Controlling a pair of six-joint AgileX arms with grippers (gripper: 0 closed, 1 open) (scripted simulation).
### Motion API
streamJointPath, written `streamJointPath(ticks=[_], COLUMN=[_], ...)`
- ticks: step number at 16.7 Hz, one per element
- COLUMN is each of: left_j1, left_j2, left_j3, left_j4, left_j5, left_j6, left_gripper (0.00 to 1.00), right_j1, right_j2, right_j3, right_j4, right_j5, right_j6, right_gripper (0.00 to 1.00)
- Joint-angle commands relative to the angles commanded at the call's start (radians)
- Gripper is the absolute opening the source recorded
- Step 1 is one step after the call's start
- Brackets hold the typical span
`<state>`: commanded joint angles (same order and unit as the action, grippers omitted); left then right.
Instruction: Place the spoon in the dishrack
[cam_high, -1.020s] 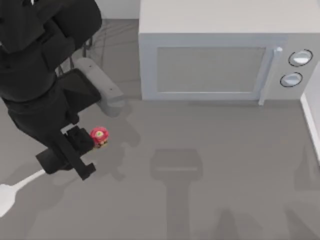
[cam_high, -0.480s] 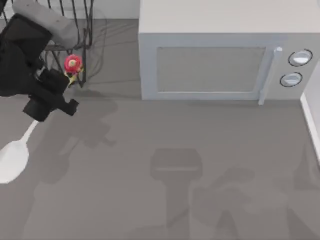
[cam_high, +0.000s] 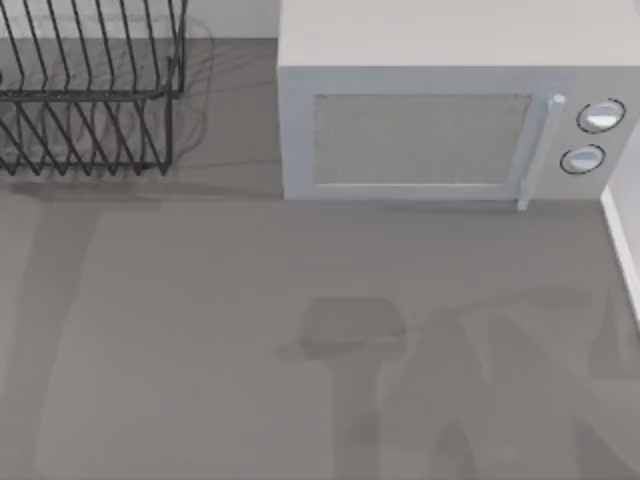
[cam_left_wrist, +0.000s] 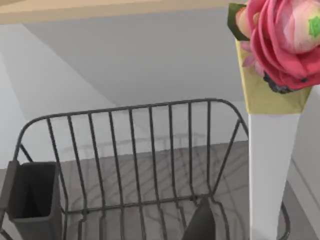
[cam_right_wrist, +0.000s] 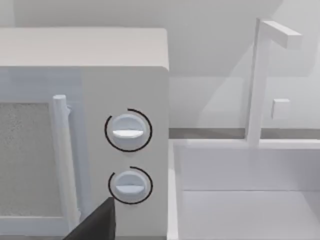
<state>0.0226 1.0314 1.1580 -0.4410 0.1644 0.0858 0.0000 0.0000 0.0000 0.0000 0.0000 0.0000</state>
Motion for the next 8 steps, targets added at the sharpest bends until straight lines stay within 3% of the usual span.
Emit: streamJointPath(ticks=[4,8], left_j1=[0.133,0.159], left_j2=[-0.118,-0.141], left_j3=[-0.039,-0.044], left_j4=[0.185,0.215], left_j5=[0.036,0.043], left_j6=[-0.06,-0.073], left_gripper=[0.0,0.0], right_j1=[0.0,0.0], right_j2=[0.0,0.0], right_j3=[0.0,0.0], right_j4=[0.0,0.0], right_j5=[0.0,0.0], right_j6=[0.0,0.0], right_gripper=[1.0,1.0])
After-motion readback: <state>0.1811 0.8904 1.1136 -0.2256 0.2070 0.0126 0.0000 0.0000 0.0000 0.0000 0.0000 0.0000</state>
